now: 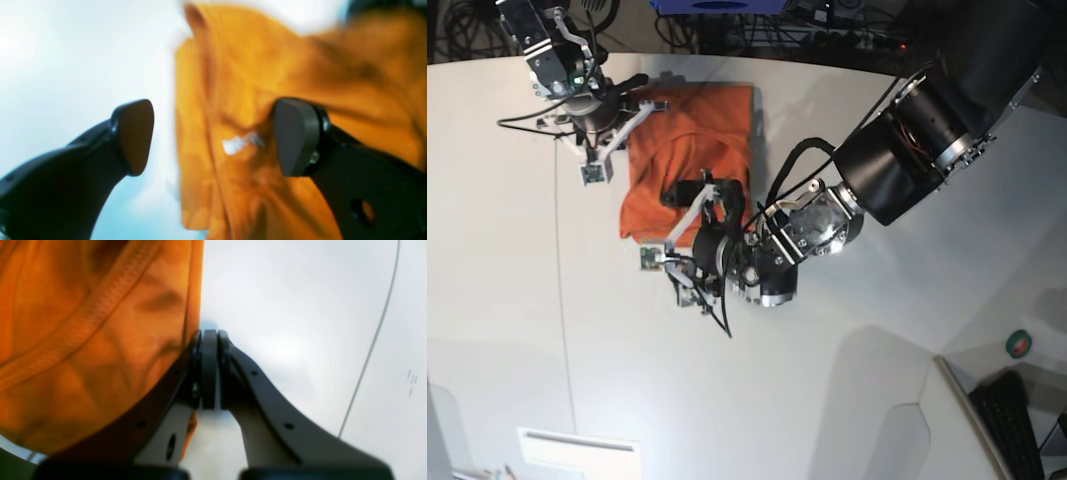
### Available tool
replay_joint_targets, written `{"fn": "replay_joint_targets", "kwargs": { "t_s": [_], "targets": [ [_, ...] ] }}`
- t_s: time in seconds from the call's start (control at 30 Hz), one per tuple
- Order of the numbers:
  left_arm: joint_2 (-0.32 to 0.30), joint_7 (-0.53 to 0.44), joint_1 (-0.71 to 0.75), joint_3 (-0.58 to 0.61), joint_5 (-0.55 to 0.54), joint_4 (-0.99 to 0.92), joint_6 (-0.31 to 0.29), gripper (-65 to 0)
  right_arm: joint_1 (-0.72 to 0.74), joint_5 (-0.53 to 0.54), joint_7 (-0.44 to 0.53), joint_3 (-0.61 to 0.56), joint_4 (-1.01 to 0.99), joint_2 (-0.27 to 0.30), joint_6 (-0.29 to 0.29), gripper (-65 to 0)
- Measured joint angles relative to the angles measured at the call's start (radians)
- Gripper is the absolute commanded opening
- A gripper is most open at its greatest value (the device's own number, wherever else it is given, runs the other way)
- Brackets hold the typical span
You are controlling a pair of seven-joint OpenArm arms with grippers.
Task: Layout the t-shirt on the table in an organized manner, then fold the t-shirt properly
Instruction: 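Release the shirt and lift the left gripper away from the folded square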
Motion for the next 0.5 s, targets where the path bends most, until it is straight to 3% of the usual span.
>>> {"fn": "replay_joint_targets", "kwargs": {
  "t_s": [0.23,0.37,0.5],
  "targets": [
    [-0.085,0.024,0.019,-0.216,-0.19,0.136,0.013,-12.3,-0.019,0.004,-0.001,-0.001,0.013,-0.01,0.0,-65.0],
    [-0.124,0.119,0.104,-0.372,-0.188,0.246,0.015,-12.3,-0.038,0.007,-0.023,-0.003,0.043,-0.008,0.001,-65.0],
    [-0.153,0.124,0.217,-0.478,-0.194,0.346,0.011,-13.0,-0.068,0.016,-0.05,-0.005,0.076,-0.009,0.001,-65.0]
  ]
}}
